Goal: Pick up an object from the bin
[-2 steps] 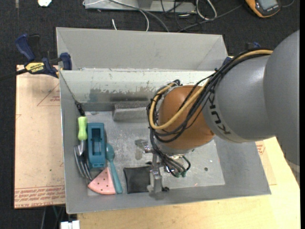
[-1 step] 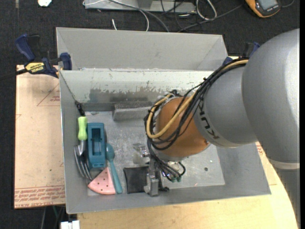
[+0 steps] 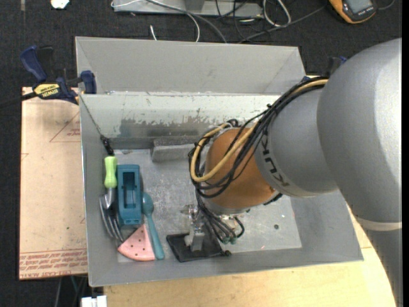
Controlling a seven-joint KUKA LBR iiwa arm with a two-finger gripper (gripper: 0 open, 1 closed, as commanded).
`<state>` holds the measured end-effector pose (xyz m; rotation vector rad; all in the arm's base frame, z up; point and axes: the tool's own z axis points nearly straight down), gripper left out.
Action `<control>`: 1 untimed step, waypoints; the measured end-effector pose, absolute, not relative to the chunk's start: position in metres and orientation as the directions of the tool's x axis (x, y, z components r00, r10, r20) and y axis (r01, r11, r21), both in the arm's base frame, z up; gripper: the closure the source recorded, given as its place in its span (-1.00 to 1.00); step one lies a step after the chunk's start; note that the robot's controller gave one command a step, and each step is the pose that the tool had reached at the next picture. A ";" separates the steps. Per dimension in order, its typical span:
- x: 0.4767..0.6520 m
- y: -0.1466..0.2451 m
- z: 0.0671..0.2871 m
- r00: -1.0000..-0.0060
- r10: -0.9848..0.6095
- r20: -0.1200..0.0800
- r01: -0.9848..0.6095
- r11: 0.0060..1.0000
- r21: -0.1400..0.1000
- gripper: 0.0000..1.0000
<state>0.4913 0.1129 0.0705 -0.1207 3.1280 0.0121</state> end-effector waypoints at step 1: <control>0.491 0.113 0.071 -0.997 -0.077 -0.012 -0.077 0.997 0.007 1.00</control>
Offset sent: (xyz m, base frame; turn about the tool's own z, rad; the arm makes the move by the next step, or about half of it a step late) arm 0.0000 -0.0001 0.0467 0.0005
